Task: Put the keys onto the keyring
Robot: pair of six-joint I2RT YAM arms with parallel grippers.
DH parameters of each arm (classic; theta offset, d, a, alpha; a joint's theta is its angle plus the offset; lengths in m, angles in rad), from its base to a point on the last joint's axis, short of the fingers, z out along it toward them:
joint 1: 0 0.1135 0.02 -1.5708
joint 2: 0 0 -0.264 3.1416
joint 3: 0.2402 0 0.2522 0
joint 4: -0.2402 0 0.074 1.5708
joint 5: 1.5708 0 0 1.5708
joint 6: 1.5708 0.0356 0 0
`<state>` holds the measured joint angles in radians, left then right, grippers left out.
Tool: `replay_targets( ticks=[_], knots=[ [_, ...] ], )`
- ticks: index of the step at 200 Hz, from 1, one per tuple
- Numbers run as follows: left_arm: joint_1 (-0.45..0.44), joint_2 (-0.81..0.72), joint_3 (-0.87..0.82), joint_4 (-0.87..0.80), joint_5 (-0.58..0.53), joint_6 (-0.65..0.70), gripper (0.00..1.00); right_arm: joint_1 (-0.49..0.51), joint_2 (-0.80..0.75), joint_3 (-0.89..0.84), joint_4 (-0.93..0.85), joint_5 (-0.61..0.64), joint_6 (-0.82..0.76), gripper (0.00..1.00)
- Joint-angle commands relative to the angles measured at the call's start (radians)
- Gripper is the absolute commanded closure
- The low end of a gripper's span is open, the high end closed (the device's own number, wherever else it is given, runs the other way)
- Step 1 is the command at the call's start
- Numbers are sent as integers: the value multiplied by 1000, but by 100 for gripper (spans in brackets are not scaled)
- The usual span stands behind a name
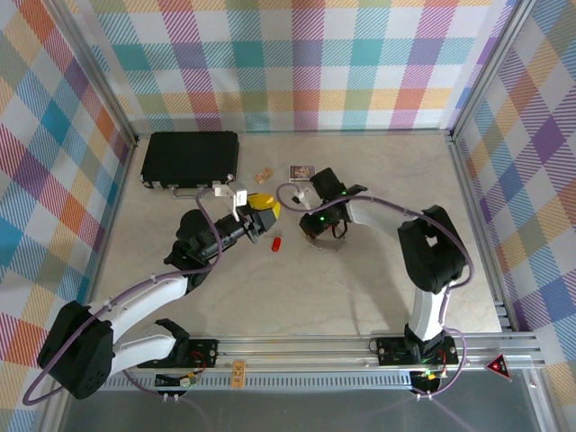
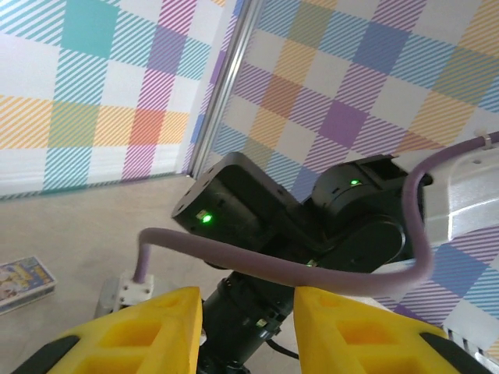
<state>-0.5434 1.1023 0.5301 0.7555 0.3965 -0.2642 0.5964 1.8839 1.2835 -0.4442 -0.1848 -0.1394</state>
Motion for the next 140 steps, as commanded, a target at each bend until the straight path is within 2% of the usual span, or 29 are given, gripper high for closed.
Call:
replay_targets(
  ticks=[1,64,91,117,140],
  knots=[
    [13,-34,-21,-21,-23,36,63,7,65,50,-105,41,5,100],
    [16,-50,-37,-20,-36,50,63,15,119,51,-79,33,23,100],
    [16,-67,-41,-35,-46,58,63,14,105,51,-75,23,31,82],
    [16,-67,-41,-35,-47,58,63,14,71,51,-61,1,34,73],
    [16,-66,-41,-34,-46,57,63,13,51,66,-69,-10,69,69]
  ],
)
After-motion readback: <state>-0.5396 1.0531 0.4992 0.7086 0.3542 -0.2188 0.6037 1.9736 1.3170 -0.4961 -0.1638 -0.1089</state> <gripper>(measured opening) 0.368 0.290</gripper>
